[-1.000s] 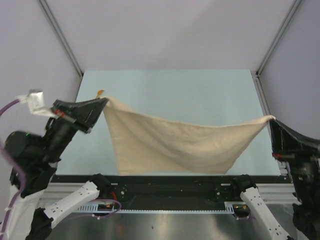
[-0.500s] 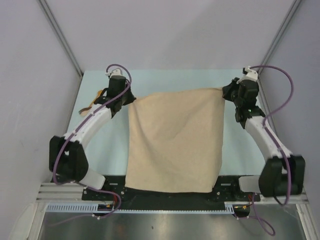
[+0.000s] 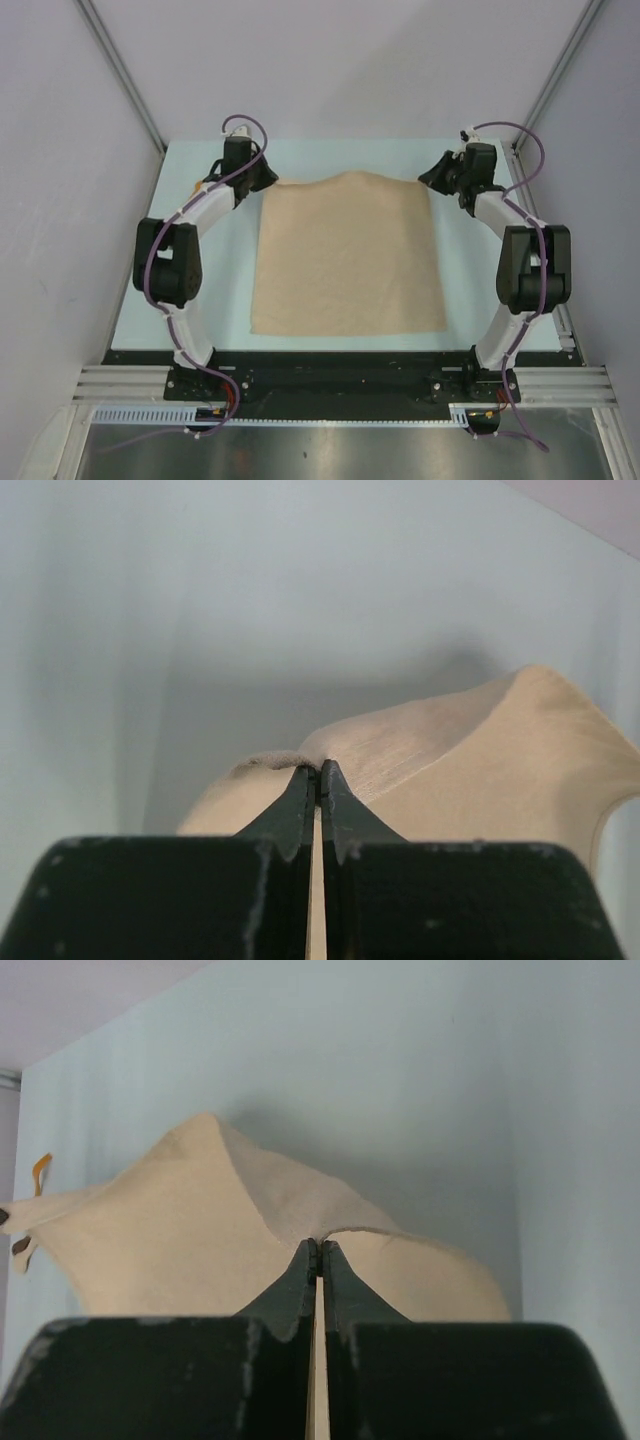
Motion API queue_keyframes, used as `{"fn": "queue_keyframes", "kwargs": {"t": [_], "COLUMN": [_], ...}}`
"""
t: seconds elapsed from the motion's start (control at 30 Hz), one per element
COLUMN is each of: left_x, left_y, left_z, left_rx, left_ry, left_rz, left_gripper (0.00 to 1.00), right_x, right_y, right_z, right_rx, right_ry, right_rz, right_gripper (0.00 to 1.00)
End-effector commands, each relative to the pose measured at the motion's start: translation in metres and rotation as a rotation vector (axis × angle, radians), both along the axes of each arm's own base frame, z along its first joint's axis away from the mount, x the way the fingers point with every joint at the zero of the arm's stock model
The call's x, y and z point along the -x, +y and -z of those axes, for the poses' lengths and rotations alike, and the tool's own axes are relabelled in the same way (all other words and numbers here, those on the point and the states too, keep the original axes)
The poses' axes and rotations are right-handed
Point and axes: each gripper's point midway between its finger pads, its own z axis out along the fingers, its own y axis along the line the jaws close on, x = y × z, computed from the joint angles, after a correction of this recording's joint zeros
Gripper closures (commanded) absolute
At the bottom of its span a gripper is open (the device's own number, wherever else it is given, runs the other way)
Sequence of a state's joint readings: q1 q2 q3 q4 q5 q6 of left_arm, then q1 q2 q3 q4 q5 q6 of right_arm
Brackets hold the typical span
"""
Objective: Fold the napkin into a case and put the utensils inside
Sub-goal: Fold and flatten the napkin at the center of the board.
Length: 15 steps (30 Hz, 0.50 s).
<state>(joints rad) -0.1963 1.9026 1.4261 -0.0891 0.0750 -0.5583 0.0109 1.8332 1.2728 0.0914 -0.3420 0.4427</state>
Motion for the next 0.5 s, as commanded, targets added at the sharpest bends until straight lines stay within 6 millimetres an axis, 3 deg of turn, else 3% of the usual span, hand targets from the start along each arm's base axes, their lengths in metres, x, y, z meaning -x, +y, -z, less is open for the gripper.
{"fn": "queue_keyframes", "kwargs": {"t": [0.0, 0.03, 0.07, 0.1, 0.17, 0.2, 0.23, 0.3, 0.37, 0.4, 0.43, 0.47], "left_x": [0.061, 0.087, 0.107, 0.12, 0.158, 0.169, 0.181, 0.207, 0.231, 0.237, 0.25, 0.26], "left_y": [0.02, 0.023, 0.025, 0.026, 0.028, 0.027, 0.026, 0.026, 0.027, 0.027, 0.027, 0.029], "left_z": [-0.002, 0.008, 0.016, 0.021, 0.036, 0.041, 0.044, 0.048, 0.06, 0.053, 0.063, 0.066], "left_rx": [0.006, 0.003, -0.005, -0.008, -0.015, 0.002, 0.014, 0.018, 0.002, 0.009, 0.008, 0.004], "left_ry": [0.161, 0.221, 0.272, 0.292, 0.344, 0.37, 0.389, 0.407, 0.435, 0.405, 0.436, 0.46], "left_rz": [-0.067, -0.083, -0.094, -0.11, -0.109, -0.111, -0.101, -0.062, -0.042, -0.02, -0.008, -0.004], "left_gripper": [1.0, 1.0, 1.0, 1.0, 1.0, 1.0, 1.0, 1.0, 1.0, 1.0, 1.0, 1.0], "right_x": [0.08, 0.095, 0.111, 0.14, 0.167, 0.183, 0.204, 0.226, 0.248, 0.259, 0.266, 0.275], "right_y": [-0.011, -0.016, -0.028, -0.03, -0.038, -0.04, -0.039, -0.034, -0.034, -0.035, -0.038, -0.046], "right_z": [-0.003, 0.004, -0.004, 0.026, 0.04, 0.034, 0.053, 0.05, 0.062, 0.066, 0.063, 0.072], "right_rx": [-0.057, -0.045, -0.03, -0.027, -0.041, -0.049, -0.059, -0.087, -0.091, -0.082, -0.075, -0.048], "right_ry": [0.173, 0.211, 0.216, 0.323, 0.381, 0.381, 0.432, 0.432, 0.471, 0.497, 0.485, 0.505], "right_rz": [0.03, 0.067, 0.159, 0.19, 0.256, 0.281, 0.289, 0.287, 0.298, 0.308, 0.332, 0.381], "right_gripper": [1.0, 1.0, 1.0, 1.0, 1.0, 1.0, 1.0, 1.0, 1.0, 1.0, 1.0, 1.0]}}
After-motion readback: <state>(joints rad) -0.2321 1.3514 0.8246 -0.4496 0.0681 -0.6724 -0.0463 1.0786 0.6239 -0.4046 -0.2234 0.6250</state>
